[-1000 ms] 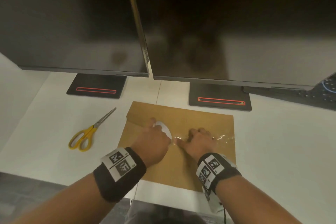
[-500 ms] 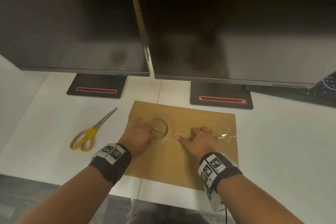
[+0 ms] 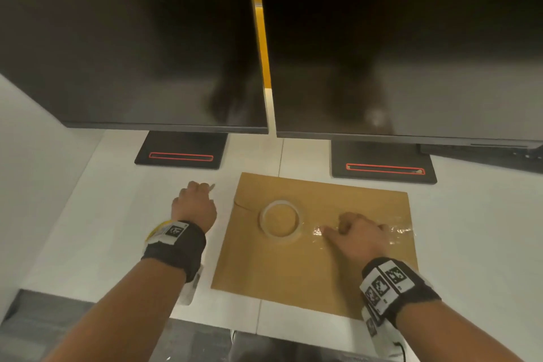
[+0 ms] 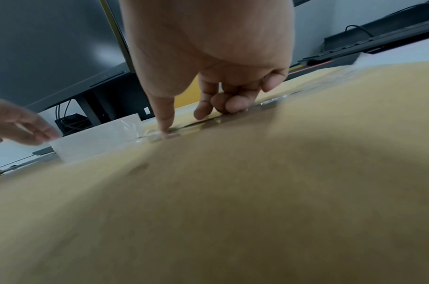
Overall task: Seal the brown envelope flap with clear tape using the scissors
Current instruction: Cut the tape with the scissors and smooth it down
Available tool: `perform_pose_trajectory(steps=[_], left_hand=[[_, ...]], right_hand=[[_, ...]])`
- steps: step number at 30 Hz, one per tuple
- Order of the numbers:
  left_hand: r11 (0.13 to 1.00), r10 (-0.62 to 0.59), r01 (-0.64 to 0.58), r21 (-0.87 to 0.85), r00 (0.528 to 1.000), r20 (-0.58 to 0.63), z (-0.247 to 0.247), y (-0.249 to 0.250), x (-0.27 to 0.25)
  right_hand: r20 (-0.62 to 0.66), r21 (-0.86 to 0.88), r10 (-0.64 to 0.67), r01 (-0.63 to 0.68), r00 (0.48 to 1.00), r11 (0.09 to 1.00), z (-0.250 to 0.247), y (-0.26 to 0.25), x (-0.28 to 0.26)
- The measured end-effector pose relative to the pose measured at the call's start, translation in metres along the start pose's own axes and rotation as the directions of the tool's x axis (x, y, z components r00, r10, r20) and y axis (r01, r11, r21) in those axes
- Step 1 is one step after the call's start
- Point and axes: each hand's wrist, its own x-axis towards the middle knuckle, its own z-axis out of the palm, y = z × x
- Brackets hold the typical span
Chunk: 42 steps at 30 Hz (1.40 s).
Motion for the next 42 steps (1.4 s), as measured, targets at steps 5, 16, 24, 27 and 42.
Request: perform_pose_trajectory(steps=[5,16,24,27,42], left_hand=[[0.997,-0.052,0.048,0.063,0.996,0.070,0.011,-0.016,0.015],[0.951,0.165,-0.169,-0.259,0.986,-0.038,-0.008,-0.002,0.001],[0.535,0.340,-0.323,-0.780,0.928,-0.151,-0.058,0.079,-0.037],[0.392,0.367,-0.242,-0.888,0.926,-0.091,-0.055,0.110,-0.044],[0.807,0.495,-0.387,-0.447,0.855,0.153,-0.018,0.140,-0.051]], right_hand=[[-0.074,0.057,-0.035,0.039,0.997,0.998,0.002,-0.004,-0.004],[-0.012,0.249,-0.186,0.183,0.982,0.951,0.002,-0.029,-0.018],[0.103,0.621,-0.349,0.214,0.931,0.754,-0.015,-0.041,-0.018],[0.156,0.761,-0.409,0.155,0.899,0.630,-0.025,-0.044,-0.018],[0.278,0.662,-0.309,0.051,0.910,0.748,-0.045,0.020,-0.018]])
